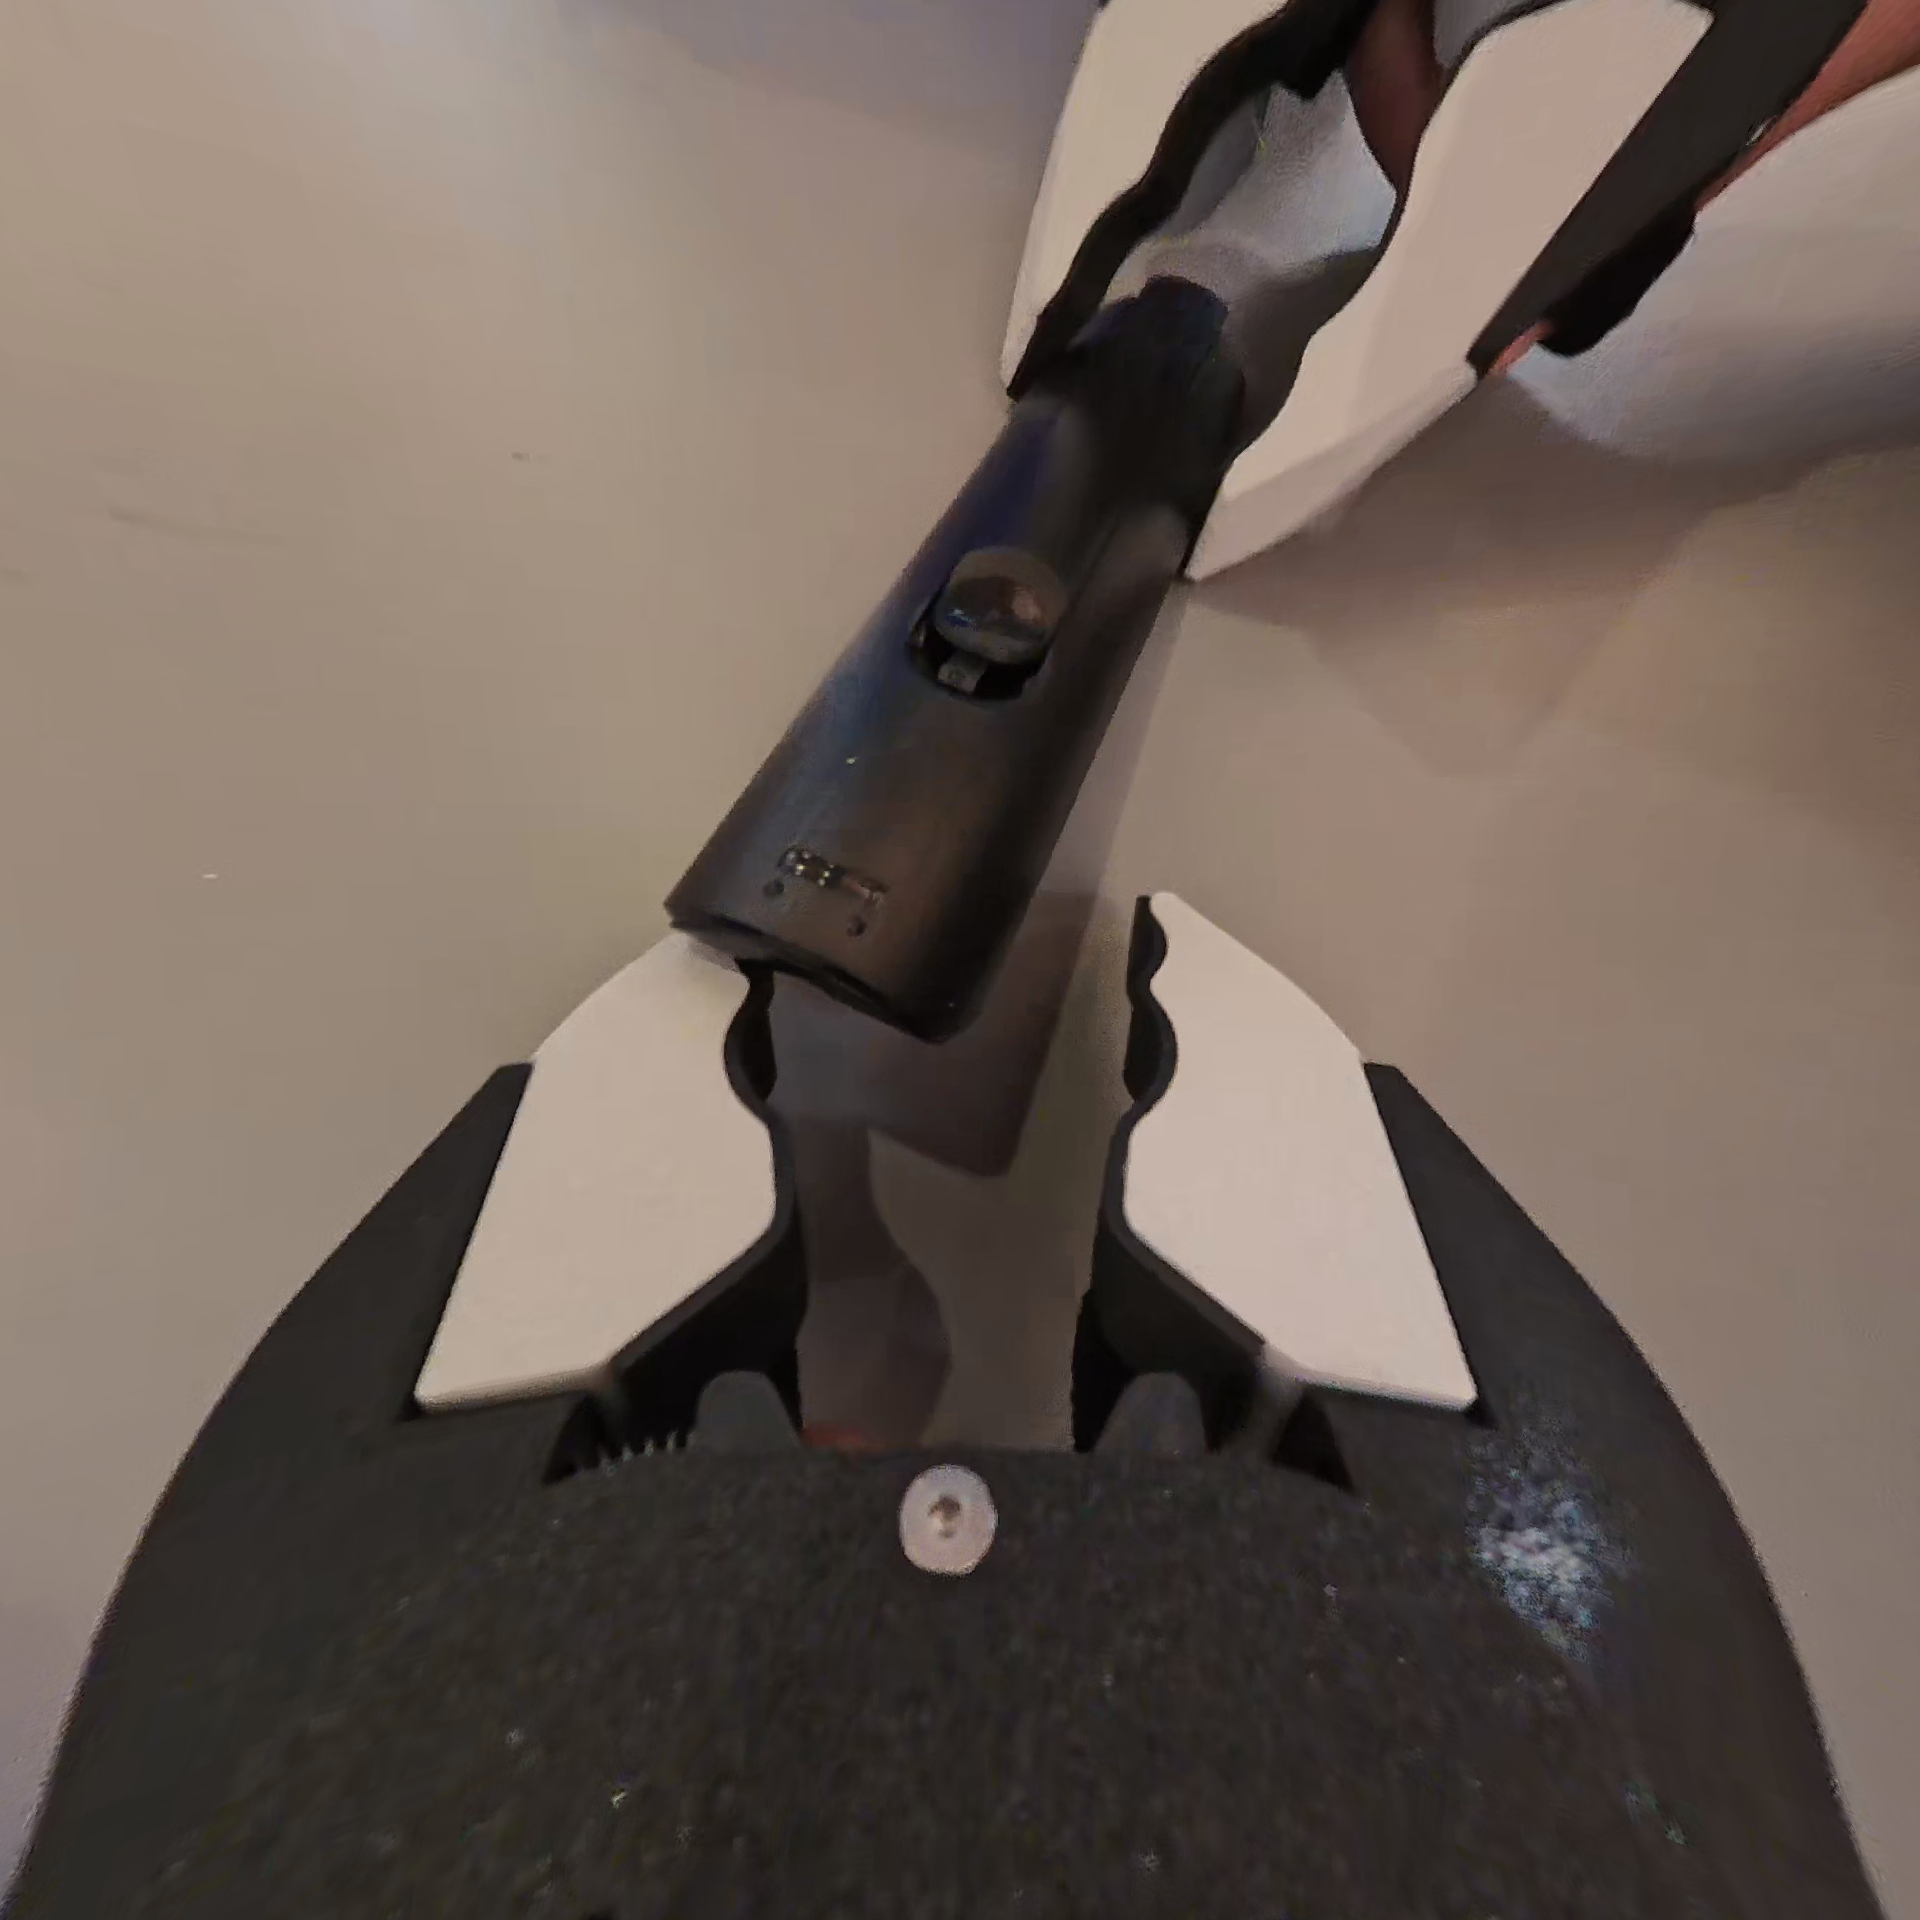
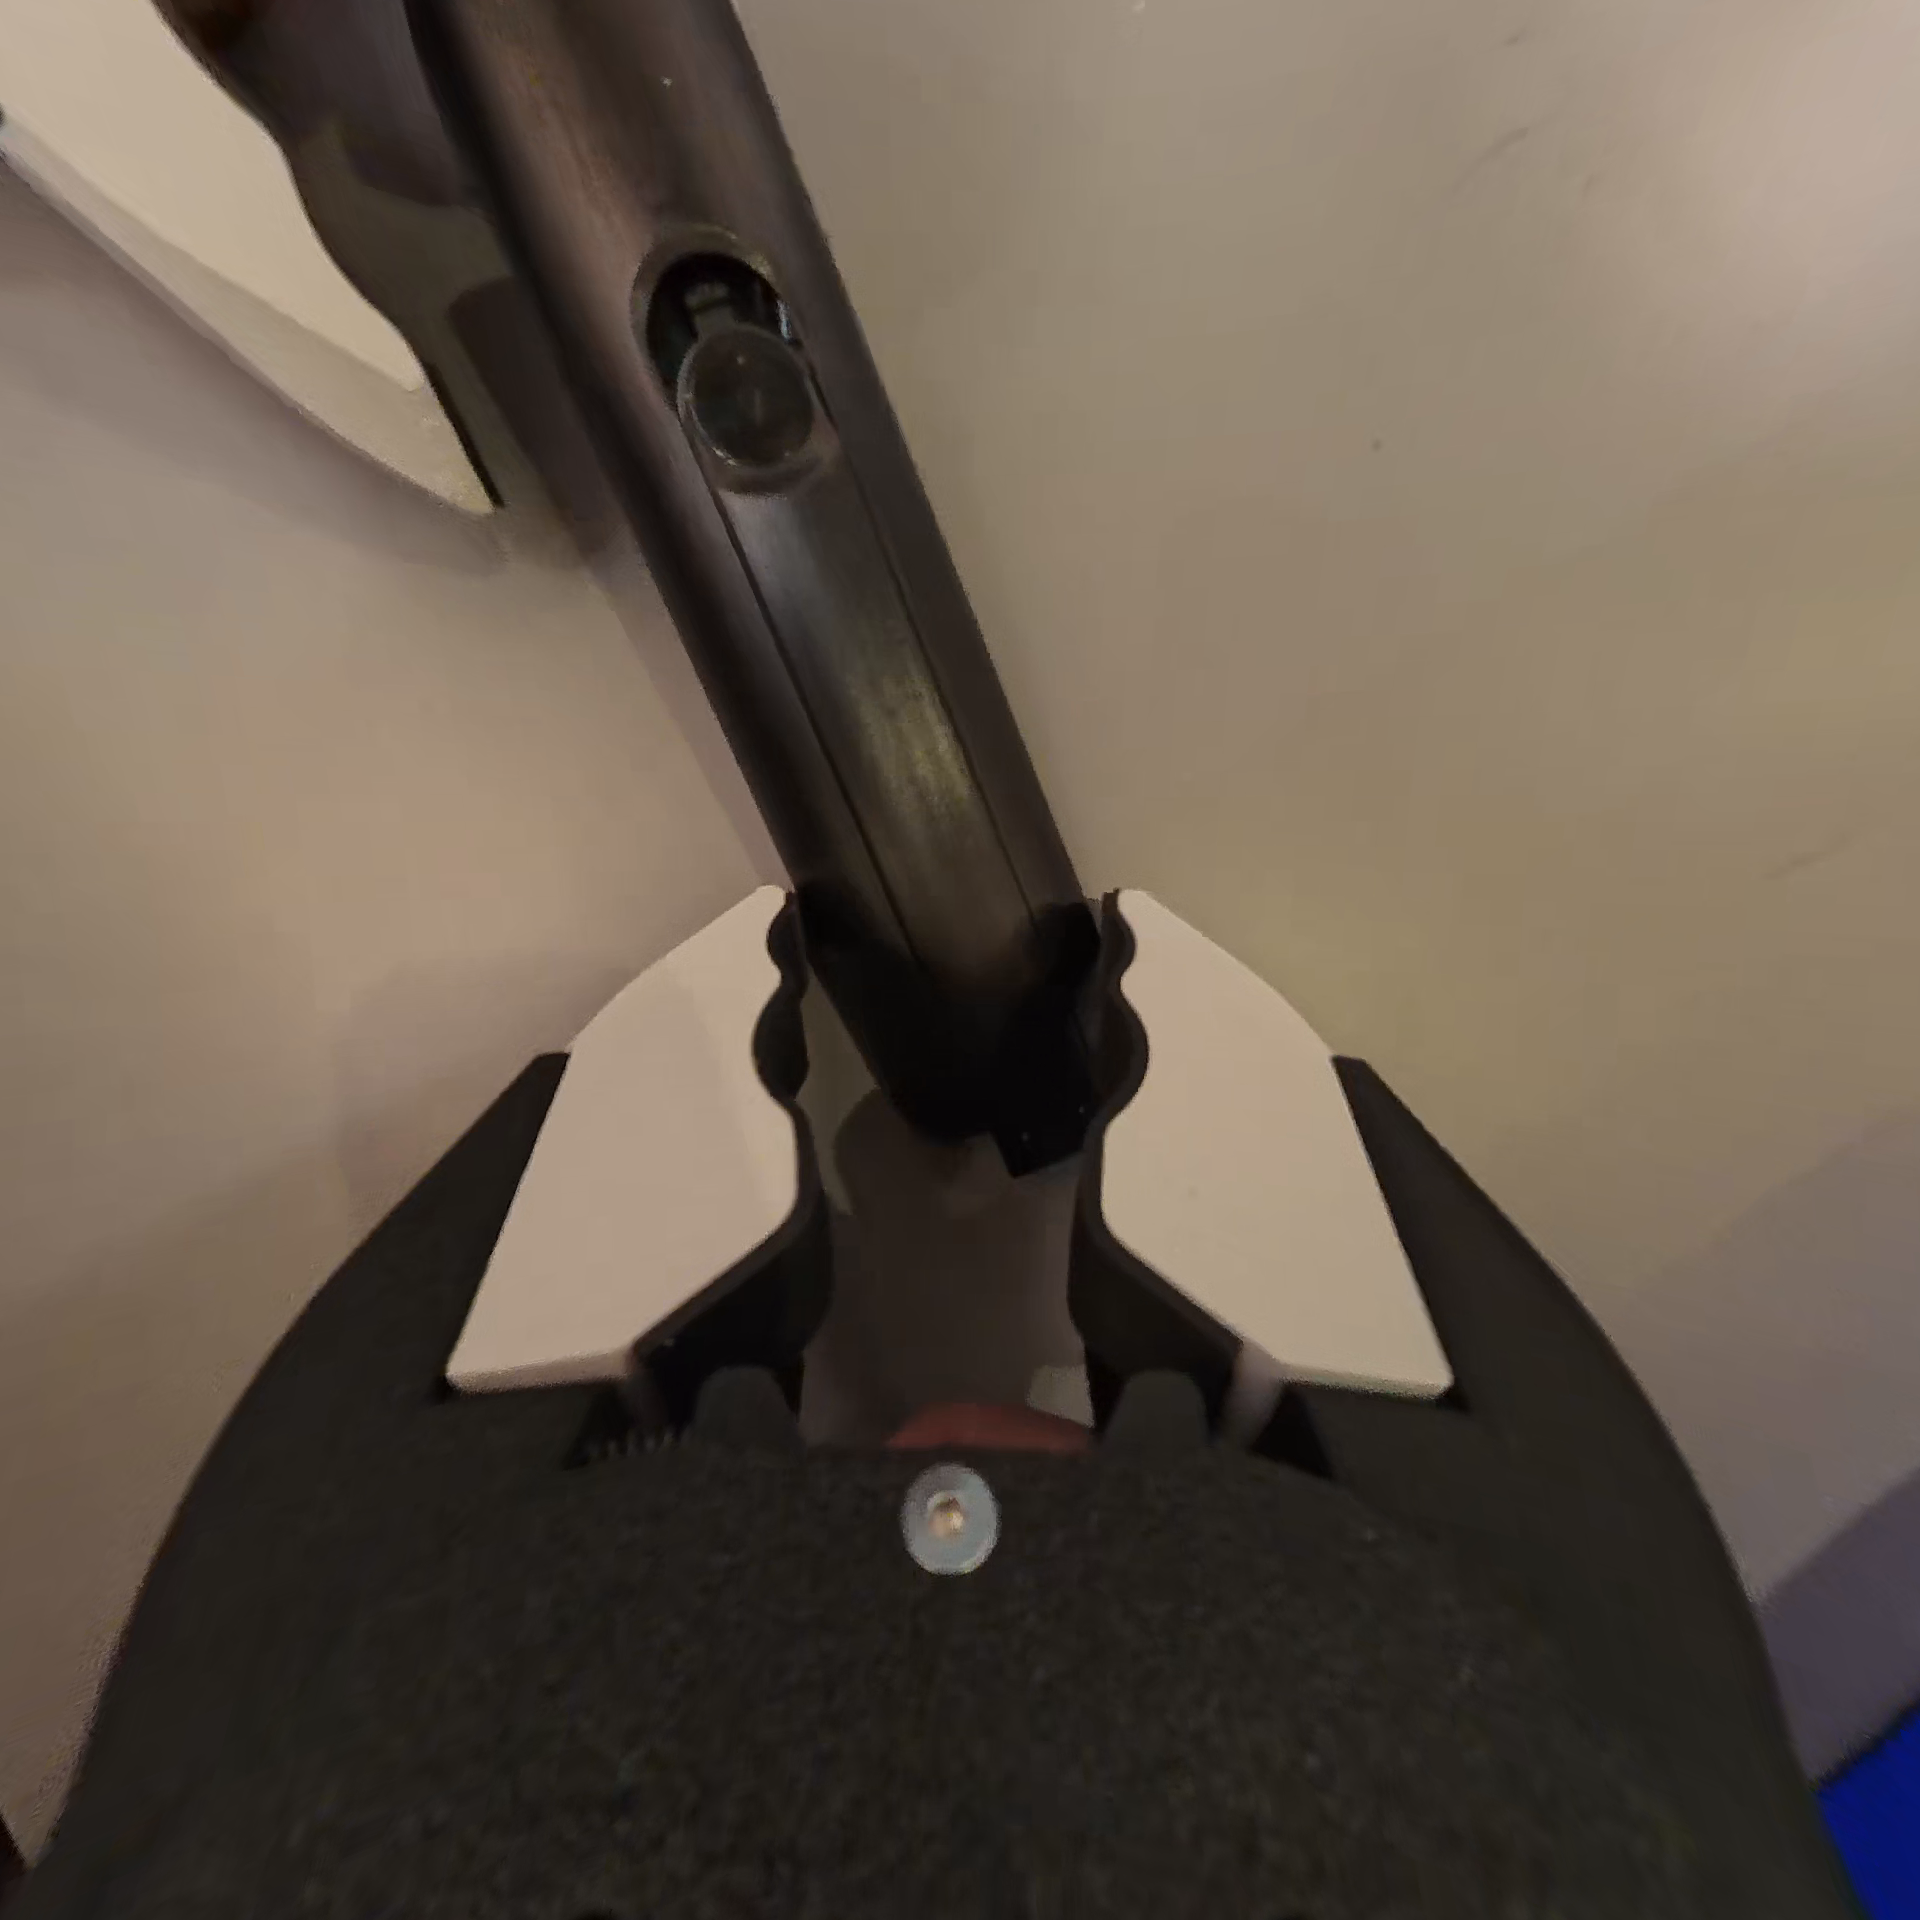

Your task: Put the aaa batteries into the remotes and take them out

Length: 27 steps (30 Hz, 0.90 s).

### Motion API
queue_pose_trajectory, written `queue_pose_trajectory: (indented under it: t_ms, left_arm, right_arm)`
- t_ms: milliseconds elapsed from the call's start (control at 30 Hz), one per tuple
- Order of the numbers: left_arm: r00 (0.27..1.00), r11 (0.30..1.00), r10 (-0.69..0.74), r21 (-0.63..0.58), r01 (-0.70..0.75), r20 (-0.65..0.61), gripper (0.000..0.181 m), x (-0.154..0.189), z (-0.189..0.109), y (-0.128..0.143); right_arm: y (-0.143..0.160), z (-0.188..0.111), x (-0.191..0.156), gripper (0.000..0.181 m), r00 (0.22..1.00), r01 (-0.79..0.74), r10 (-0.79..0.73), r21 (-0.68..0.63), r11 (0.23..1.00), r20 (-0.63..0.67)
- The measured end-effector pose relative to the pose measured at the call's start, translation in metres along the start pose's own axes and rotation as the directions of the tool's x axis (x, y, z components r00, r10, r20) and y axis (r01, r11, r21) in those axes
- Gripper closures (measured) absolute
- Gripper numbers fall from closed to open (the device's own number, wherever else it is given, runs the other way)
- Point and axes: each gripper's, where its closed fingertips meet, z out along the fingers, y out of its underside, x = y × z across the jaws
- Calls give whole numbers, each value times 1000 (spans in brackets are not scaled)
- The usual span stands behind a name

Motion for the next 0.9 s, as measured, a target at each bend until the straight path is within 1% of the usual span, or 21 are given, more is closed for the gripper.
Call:
queue_pose_trajectory:
  t_ms: [100,233,300,367,433,500,633,667,700,733,833,900]
  left_arm:
    - [1000,999,-16,-31,17,19,113,-2,0,6]
    - [997,998,-5,-54,9,72,108,-14,-3,10]
    - [997,997,13,-76,-7,73,107,-16,-3,10]
    - [996,990,63,-132,-53,68,105,-15,0,12]
    - [991,978,126,-172,-117,42,105,-10,2,7]
    - [986,959,169,-228,-167,-13,107,-4,6,6]
    - [976,931,179,-299,-208,-123,109,1,11,4]
    - [972,922,187,-316,-224,-145,114,1,11,3]
    - [966,912,193,-332,-241,-173,130,3,11,2]
    - [961,901,196,-350,-255,-197,133,5,11,1]
    - [952,864,224,-409,-293,-209,133,4,11,2]
    - [953,857,236,-421,-296,-190,133,3,12,2]
  right_arm:
    - [1,-1,0,130,998,60,-59,-13,998,34]
    - [1,-1,1,131,993,87,-88,18,996,79]
    - [2,-1,1,131,991,99,-100,18,995,91]
    - [2,-1,1,131,988,120,-120,4,993,97]
    - [2,-1,1,131,985,134,-133,-3,991,107]
    - [2,-1,1,131,982,153,-152,-1,988,116]
    - [2,-2,1,131,976,175,-177,30,984,124]
    - [2,-2,1,131,977,169,-173,36,985,128]
    - [2,-2,1,131,977,167,-172,45,985,129]
    - [2,-2,0,131,977,165,-171,53,985,130]
    - [2,-2,1,131,978,160,-167,66,985,124]
    - [1,-2,2,131,981,154,-161,70,986,110]
